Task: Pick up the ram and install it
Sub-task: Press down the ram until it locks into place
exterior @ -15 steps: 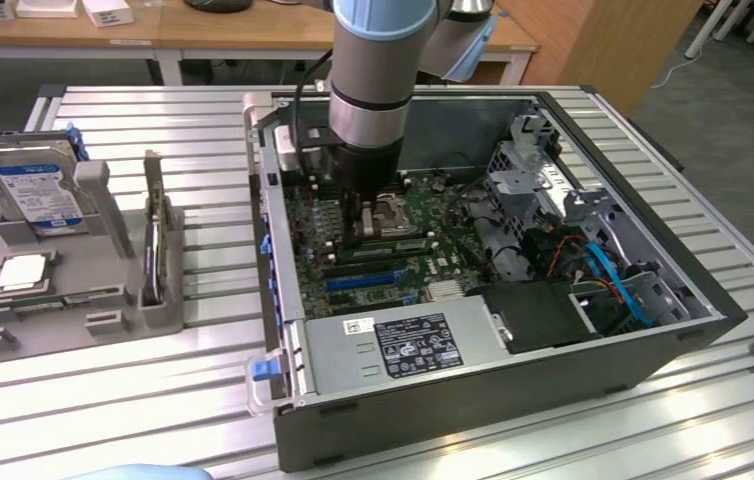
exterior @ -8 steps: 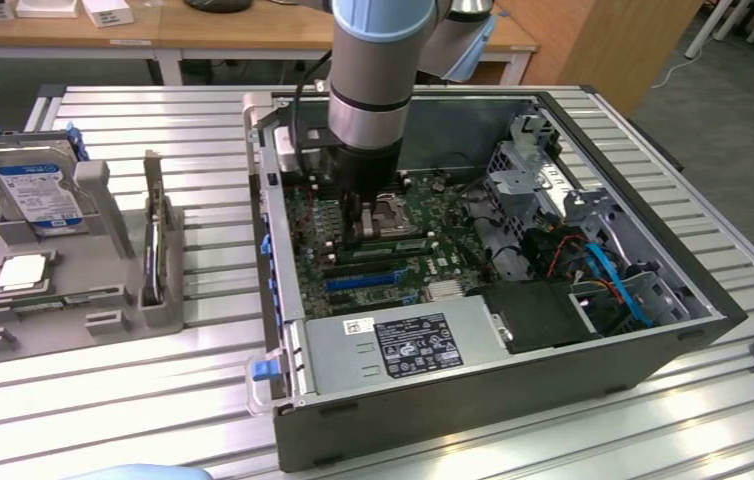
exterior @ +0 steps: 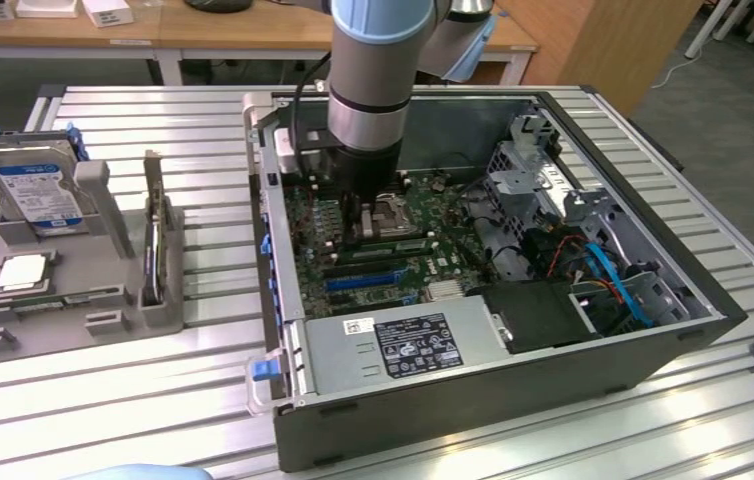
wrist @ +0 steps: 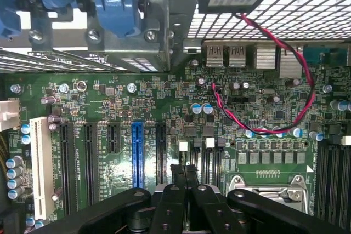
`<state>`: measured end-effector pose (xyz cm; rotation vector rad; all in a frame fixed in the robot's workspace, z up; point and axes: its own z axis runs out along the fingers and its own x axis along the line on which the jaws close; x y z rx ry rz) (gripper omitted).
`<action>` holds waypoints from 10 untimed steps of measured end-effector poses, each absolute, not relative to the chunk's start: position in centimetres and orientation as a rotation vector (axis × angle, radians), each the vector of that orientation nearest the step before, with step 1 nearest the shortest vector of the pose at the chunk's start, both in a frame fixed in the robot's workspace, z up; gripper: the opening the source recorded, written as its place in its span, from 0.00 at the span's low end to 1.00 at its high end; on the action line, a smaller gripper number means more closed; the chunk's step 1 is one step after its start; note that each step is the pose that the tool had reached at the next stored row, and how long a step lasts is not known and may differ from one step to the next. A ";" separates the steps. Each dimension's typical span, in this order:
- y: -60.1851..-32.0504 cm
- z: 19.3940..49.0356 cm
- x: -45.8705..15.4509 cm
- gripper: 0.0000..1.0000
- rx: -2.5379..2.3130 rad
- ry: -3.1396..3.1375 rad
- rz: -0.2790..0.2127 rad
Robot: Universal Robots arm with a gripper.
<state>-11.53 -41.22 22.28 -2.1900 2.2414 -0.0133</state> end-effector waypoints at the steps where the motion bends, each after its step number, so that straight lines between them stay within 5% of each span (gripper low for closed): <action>1: -41.2 22.3 -11.5 0.10 -2.190 2.241 -0.014; 10: -41.2 22.3 -11.5 0.10 -2.189 2.241 -0.013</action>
